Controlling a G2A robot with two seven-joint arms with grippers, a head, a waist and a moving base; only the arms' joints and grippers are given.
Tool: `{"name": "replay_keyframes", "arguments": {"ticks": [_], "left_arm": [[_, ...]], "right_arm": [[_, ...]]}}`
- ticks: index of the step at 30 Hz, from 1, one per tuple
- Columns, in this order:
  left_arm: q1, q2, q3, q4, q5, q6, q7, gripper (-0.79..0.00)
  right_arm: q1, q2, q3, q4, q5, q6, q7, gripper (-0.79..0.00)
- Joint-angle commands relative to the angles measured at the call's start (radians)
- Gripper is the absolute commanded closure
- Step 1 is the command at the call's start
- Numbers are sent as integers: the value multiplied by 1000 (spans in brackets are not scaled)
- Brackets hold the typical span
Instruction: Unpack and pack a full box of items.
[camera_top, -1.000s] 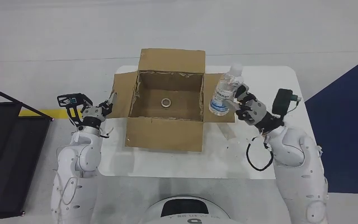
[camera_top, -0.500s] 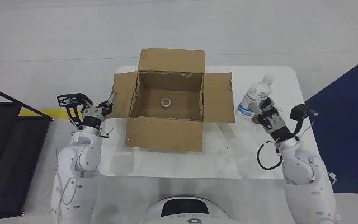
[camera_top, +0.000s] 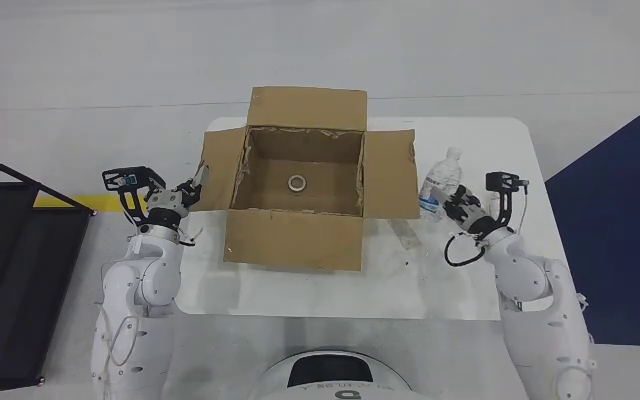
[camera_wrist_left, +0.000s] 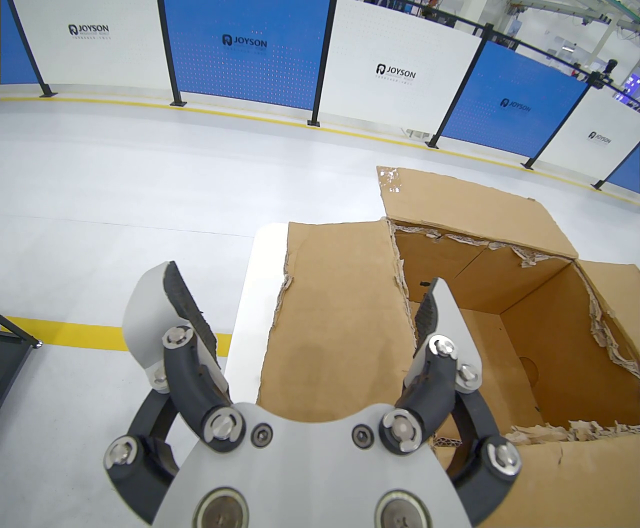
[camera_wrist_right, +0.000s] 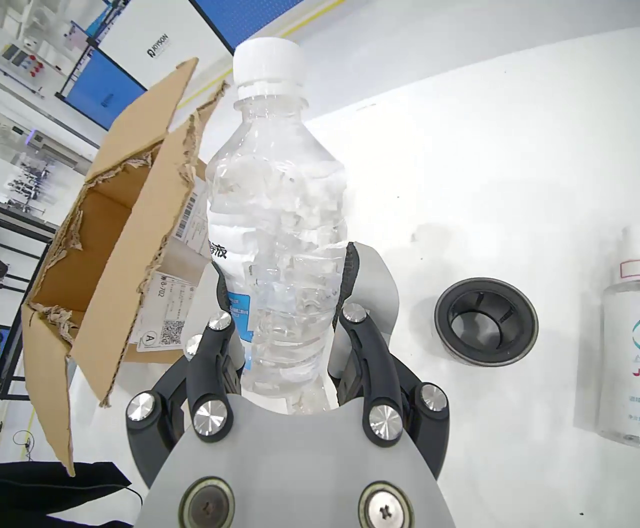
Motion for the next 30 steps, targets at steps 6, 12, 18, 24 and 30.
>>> {"name": "replay_keyframes", "arguments": {"ticks": [6, 12, 18, 24, 30], "left_arm": [[0, 0, 0, 0, 0, 0, 0, -785], [0, 0, 0, 0, 0, 0, 0, -785], [0, 0, 0, 0, 0, 0, 0, -785], [0, 0, 0, 0, 0, 0, 0, -785], [0, 0, 0, 0, 0, 0, 0, -785]], "right_arm": [[49, 4, -26, 31, -1, 80, 91, 0], [87, 8, -47, 61, -6, 135, 175, 0], [101, 11, -57, 81, 1, 152, 204, -243], [108, 16, -52, 99, 4, 181, 223, -234], [66, 18, -50, 35, -6, 215, 209, -372]]}}
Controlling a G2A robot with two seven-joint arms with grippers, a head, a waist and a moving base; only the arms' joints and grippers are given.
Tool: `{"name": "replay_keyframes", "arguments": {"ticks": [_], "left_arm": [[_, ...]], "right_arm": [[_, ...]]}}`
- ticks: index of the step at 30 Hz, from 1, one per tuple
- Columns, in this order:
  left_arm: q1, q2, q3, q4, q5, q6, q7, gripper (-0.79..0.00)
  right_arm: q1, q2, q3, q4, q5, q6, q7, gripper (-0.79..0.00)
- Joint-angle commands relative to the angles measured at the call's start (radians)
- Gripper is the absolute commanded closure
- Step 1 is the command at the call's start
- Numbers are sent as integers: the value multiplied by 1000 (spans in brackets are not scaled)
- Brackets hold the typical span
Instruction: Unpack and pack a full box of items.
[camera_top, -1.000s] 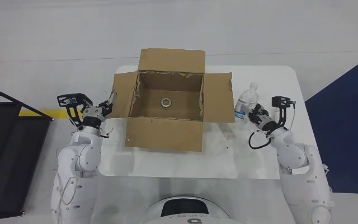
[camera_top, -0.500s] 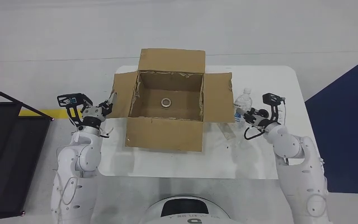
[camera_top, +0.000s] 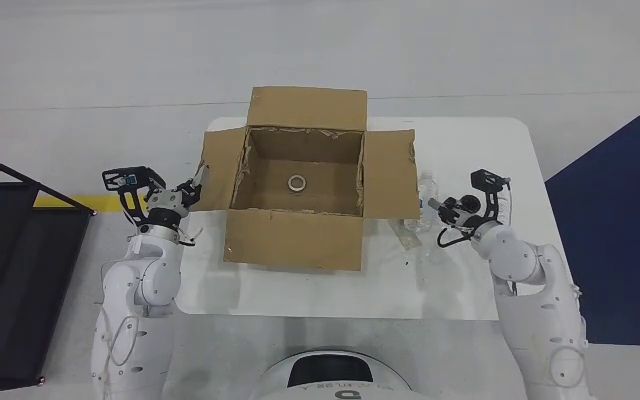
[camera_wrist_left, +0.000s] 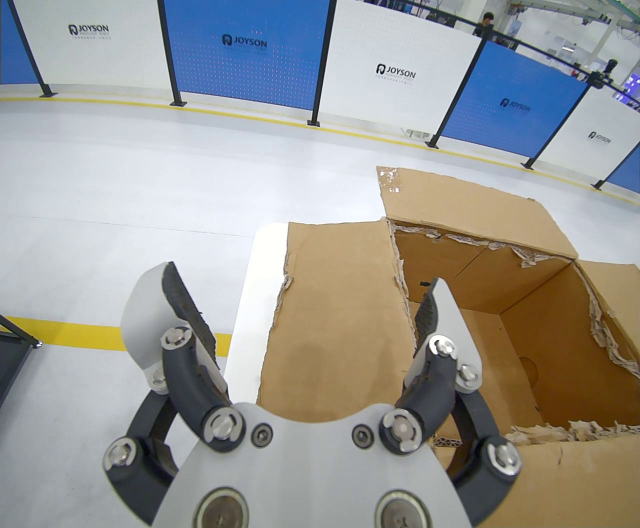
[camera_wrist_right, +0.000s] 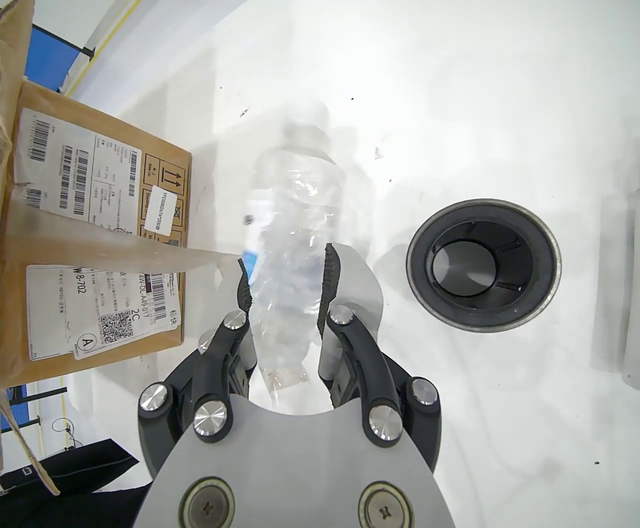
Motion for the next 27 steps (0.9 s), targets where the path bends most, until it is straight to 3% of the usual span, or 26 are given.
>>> {"name": "replay_keyframes", "arguments": {"ticks": [1, 3, 9, 12, 13, 17, 21, 27], "left_arm": [[0, 0, 0, 0, 0, 0, 0, -785], [0, 0, 0, 0, 0, 0, 0, -785], [0, 0, 0, 0, 0, 0, 0, -785], [0, 0, 0, 0, 0, 0, 0, -785], [0, 0, 0, 0, 0, 0, 0, -785], [0, 0, 0, 0, 0, 0, 0, -785], [0, 0, 0, 0, 0, 0, 0, -785], [0, 0, 0, 0, 0, 0, 0, -785]], "right_arm": [[-12, 2, 7, -22, -8, 5, -2, -385], [-28, 4, 9, -57, -4, -28, -5, -468], [-145, 8, 61, -236, -5, -120, -134, -505], [-223, 7, 97, -346, -25, -147, -252, -739], [-247, 5, 104, -375, -30, -155, -293, -785], [-285, 3, 94, -473, -66, -243, -432, -785], [-205, 9, 5, -485, -118, -409, -431, -785], [107, 9, -197, -345, -107, -470, -244, -785]]}}
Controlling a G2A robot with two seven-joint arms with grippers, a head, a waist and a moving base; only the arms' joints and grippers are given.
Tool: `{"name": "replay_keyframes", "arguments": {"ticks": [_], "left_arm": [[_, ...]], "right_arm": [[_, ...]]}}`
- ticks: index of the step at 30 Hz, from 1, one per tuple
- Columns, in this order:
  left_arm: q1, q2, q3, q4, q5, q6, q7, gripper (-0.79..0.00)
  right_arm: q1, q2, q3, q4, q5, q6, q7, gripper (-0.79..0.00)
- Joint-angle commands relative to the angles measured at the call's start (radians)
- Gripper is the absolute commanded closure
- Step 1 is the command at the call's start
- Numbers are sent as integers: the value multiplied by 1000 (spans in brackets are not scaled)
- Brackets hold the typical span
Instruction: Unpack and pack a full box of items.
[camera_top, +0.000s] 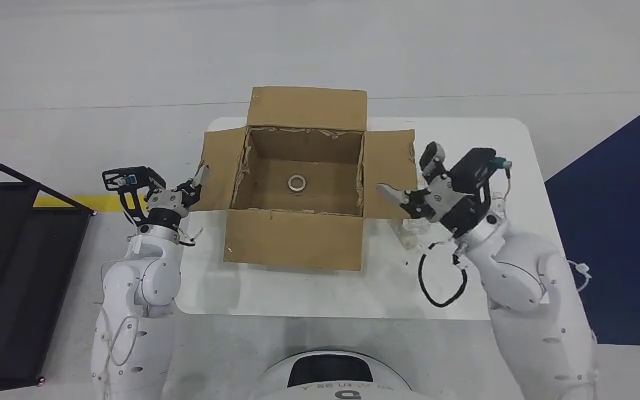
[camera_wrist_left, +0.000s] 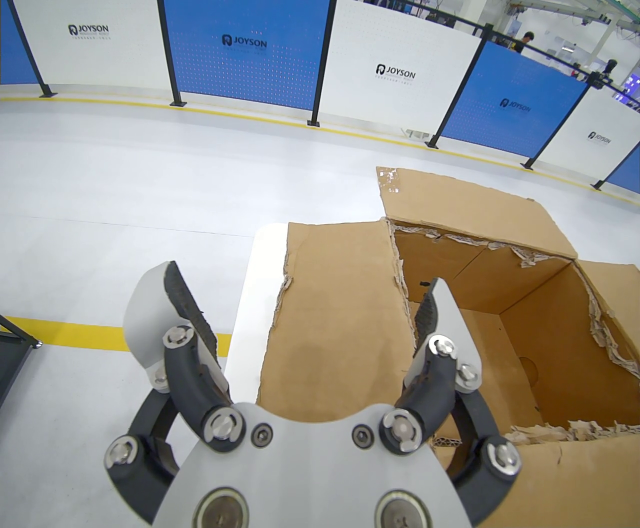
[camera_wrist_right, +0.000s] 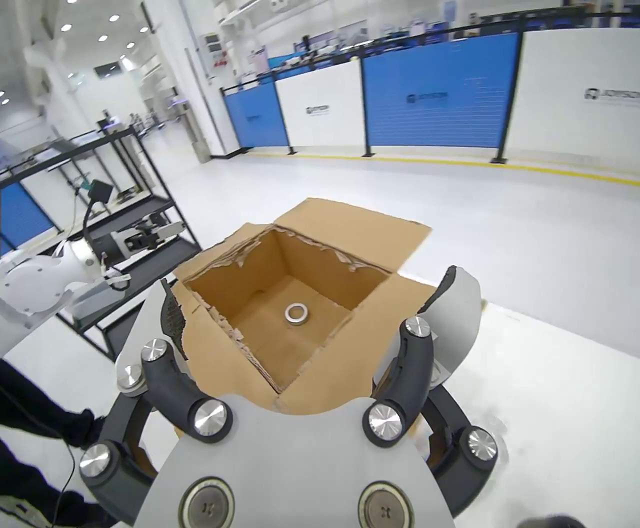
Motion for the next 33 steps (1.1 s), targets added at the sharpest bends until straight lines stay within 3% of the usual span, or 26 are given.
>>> {"name": "replay_keyframes", "arguments": {"ticks": [1, 4, 19, 26, 31, 32, 33], "left_arm": [[0, 0, 0, 0, 0, 0, 0, -785], [0, 0, 0, 0, 0, 0, 0, -785], [0, 0, 0, 0, 0, 0, 0, -785], [0, 0, 0, 0, 0, 0, 0, -785], [0, 0, 0, 0, 0, 0, 0, -785], [0, 0, 0, 0, 0, 0, 0, -785], [0, 0, 0, 0, 0, 0, 0, -785]], "right_arm": [[127, -4, -75, 70, 15, 3, 65, -785], [261, -11, -166, 168, 62, 17, 172, -785], [279, -14, -179, 199, 75, 50, 172, -785], [613, -65, -415, 569, 151, 206, 327, -785], [793, -126, -637, 798, 76, 335, 421, -785], [816, -139, -666, 837, 79, 347, 424, -723], [837, -151, -691, 868, 82, 353, 417, -563]]}}
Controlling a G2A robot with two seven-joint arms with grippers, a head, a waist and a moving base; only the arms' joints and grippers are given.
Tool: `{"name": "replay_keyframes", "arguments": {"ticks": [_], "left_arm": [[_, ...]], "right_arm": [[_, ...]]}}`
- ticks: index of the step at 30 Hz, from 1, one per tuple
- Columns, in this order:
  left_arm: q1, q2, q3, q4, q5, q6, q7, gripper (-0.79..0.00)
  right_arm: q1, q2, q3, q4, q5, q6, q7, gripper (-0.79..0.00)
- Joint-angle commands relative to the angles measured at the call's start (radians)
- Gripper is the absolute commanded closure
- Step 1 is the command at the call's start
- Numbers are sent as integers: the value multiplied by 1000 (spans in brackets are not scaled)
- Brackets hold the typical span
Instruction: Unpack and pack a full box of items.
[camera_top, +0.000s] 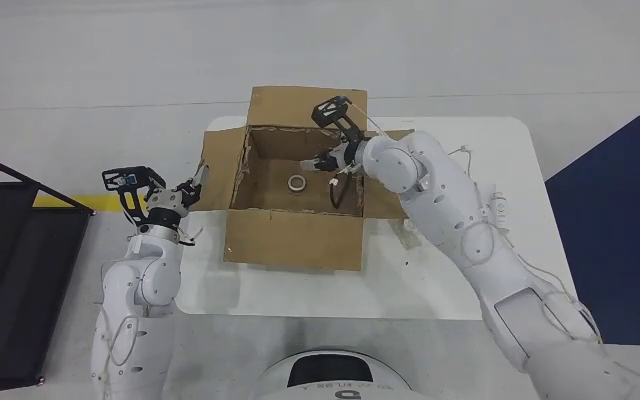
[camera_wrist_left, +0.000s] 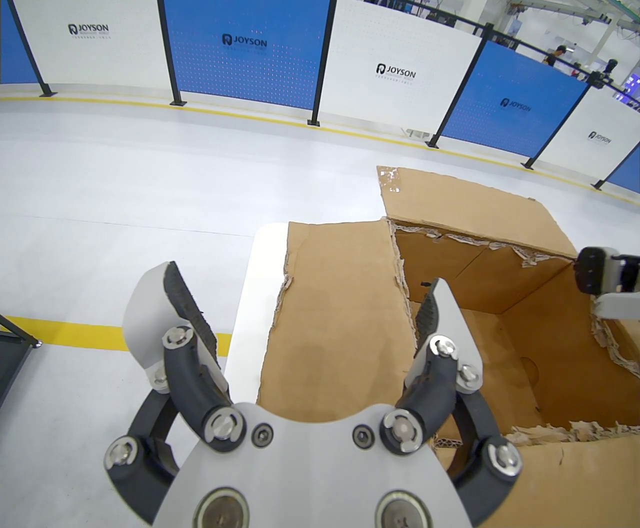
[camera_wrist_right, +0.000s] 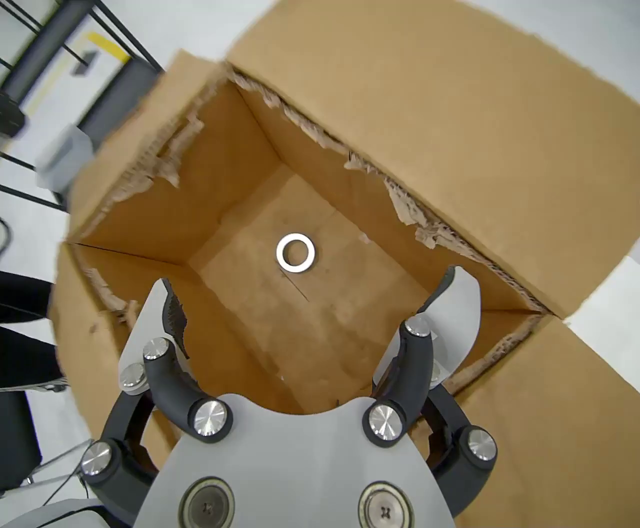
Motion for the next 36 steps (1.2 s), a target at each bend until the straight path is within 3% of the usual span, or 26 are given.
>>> {"name": "replay_keyframes", "arguments": {"ticks": [1, 4, 10, 15, 21, 29, 36], "left_arm": [[0, 0, 0, 0, 0, 0, 0, -785], [0, 0, 0, 0, 0, 0, 0, -785], [0, 0, 0, 0, 0, 0, 0, -785], [0, 0, 0, 0, 0, 0, 0, -785], [0, 0, 0, 0, 0, 0, 0, -785], [0, 0, 0, 0, 0, 0, 0, -785], [0, 0, 0, 0, 0, 0, 0, -785]], "right_arm": [[39, -22, -50, 65, 13, 9, -16, -545], [91, -58, -120, 148, 7, 37, -23, -400], [177, -143, -261, 326, 18, 5, -12, -360], [229, -212, -328, 507, 24, -41, -73, -339], [265, -285, -377, 661, 10, -37, -130, -200], [286, -370, -410, 820, 16, -85, -175, -311], [293, -427, -429, 913, -7, -103, -253, -317]]}}
